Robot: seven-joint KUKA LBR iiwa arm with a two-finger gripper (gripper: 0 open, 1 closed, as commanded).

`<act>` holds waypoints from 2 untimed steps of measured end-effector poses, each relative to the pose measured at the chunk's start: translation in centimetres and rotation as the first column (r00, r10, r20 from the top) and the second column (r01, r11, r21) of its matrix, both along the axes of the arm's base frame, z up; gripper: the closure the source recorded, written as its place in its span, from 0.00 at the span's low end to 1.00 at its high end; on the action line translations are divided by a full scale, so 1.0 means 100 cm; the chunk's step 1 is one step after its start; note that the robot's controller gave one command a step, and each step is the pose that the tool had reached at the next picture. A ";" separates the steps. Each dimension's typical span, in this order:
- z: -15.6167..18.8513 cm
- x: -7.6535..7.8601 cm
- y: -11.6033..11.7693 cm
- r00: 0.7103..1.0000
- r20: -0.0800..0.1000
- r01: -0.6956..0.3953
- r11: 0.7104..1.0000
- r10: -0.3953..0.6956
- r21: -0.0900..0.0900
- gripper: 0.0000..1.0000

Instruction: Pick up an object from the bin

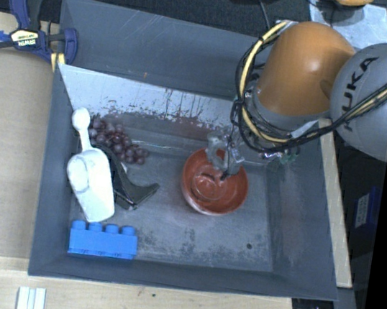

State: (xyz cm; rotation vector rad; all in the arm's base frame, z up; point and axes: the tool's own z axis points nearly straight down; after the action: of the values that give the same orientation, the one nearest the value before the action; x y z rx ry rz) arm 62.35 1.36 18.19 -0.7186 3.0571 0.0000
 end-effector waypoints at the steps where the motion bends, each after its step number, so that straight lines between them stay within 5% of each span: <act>1: 0.048 0.002 0.003 1.000 -0.002 0.027 1.000 -0.027 0.000 1.00; 2: 0.042 0.002 0.003 1.000 -0.001 0.001 1.000 -0.001 0.000 1.00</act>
Offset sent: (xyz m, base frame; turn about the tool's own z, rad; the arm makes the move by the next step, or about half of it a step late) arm -0.0010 0.0068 -0.0272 -0.2647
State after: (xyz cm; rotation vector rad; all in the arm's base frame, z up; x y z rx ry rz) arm 62.56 1.66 22.41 -0.7169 3.0581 0.0000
